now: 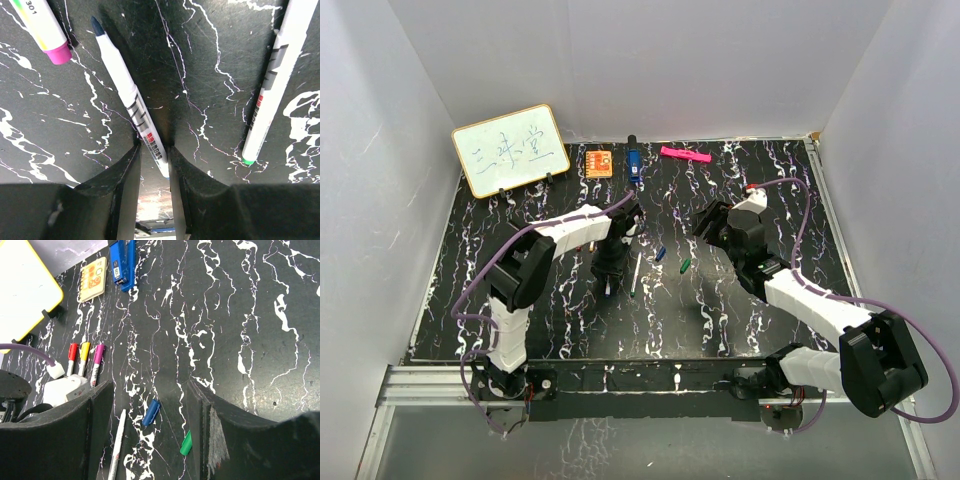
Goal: Insert the pens into the pen caps
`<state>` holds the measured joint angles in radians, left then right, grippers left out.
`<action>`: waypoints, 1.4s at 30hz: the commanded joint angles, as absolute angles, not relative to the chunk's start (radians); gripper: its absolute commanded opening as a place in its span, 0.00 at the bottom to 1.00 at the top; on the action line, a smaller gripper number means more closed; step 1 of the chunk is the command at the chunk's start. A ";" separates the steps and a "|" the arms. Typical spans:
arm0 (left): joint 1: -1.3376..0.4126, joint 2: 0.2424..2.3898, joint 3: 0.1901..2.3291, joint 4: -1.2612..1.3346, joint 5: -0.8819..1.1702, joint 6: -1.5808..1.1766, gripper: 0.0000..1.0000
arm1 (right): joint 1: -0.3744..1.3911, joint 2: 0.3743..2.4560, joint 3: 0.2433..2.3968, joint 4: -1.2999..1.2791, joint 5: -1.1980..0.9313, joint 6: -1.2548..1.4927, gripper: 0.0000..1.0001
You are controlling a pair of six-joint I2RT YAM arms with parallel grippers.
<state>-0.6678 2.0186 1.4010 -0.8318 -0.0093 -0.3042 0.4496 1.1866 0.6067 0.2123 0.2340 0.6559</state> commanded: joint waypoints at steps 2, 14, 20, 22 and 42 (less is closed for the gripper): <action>-0.658 2.117 1.371 -0.674 -0.027 -0.310 0.28 | 0.451 1.190 0.624 0.277 0.217 0.655 0.58; -0.648 2.115 1.424 -0.699 -0.034 -0.292 0.28 | 0.451 1.194 0.620 0.283 0.203 0.659 0.58; -0.643 2.107 1.409 -0.693 -0.037 -0.291 0.27 | 0.450 1.200 0.619 0.287 0.197 0.663 0.58; -0.638 2.105 1.404 -0.687 -0.039 -0.294 0.27 | 0.450 1.202 0.619 0.286 0.197 0.663 0.58; -0.604 2.114 1.389 -0.656 -0.025 -0.287 0.26 | 0.450 1.208 0.617 0.290 0.190 0.670 0.57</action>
